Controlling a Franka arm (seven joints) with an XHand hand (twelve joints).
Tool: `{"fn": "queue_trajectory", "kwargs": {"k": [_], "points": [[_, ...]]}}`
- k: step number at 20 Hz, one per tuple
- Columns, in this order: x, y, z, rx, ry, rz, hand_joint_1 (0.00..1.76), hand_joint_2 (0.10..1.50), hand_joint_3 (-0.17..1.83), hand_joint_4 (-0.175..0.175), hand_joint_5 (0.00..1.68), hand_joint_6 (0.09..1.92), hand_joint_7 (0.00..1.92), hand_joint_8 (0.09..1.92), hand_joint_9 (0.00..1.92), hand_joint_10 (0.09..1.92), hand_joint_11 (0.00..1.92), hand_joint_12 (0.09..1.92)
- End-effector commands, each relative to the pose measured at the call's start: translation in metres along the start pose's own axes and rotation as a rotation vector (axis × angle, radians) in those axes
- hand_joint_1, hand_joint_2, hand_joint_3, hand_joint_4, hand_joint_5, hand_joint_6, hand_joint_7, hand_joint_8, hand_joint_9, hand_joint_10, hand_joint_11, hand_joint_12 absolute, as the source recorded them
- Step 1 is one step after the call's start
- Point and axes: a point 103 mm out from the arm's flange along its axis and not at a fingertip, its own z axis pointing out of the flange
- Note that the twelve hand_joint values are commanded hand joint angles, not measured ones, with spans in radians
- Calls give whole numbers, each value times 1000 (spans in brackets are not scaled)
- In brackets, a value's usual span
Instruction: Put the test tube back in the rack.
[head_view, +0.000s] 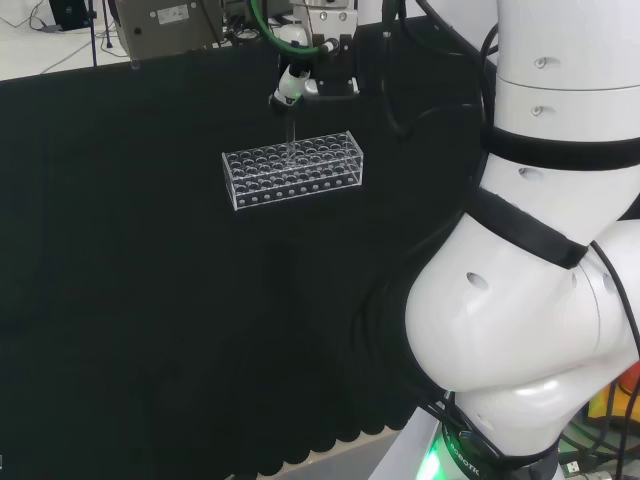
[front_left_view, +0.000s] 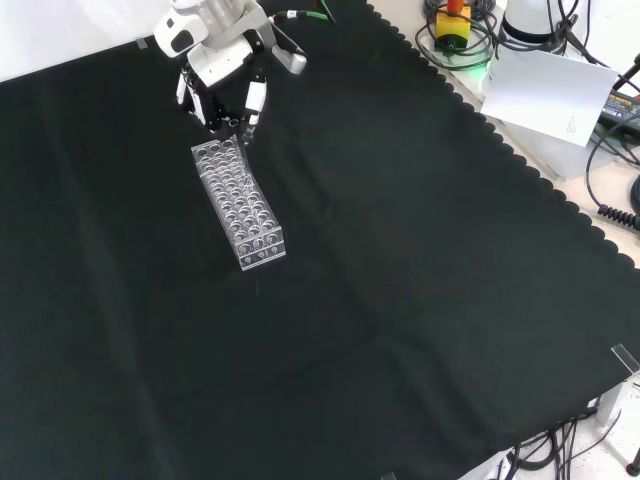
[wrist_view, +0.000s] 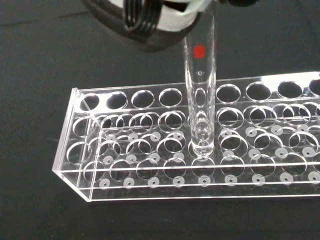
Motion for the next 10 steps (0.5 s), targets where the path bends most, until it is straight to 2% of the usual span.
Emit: {"fn": "queue_trajectory", "kwargs": {"k": [1,10], "points": [[-3,-1,6,7,6,1,1418,969,0,-175,1221,514,1800,328,1312,498,765,1225],[-10,-2,6,44,27,-13,1418,969,0,-175,1222,513,1800,328,1311,499,766,1225]]}}
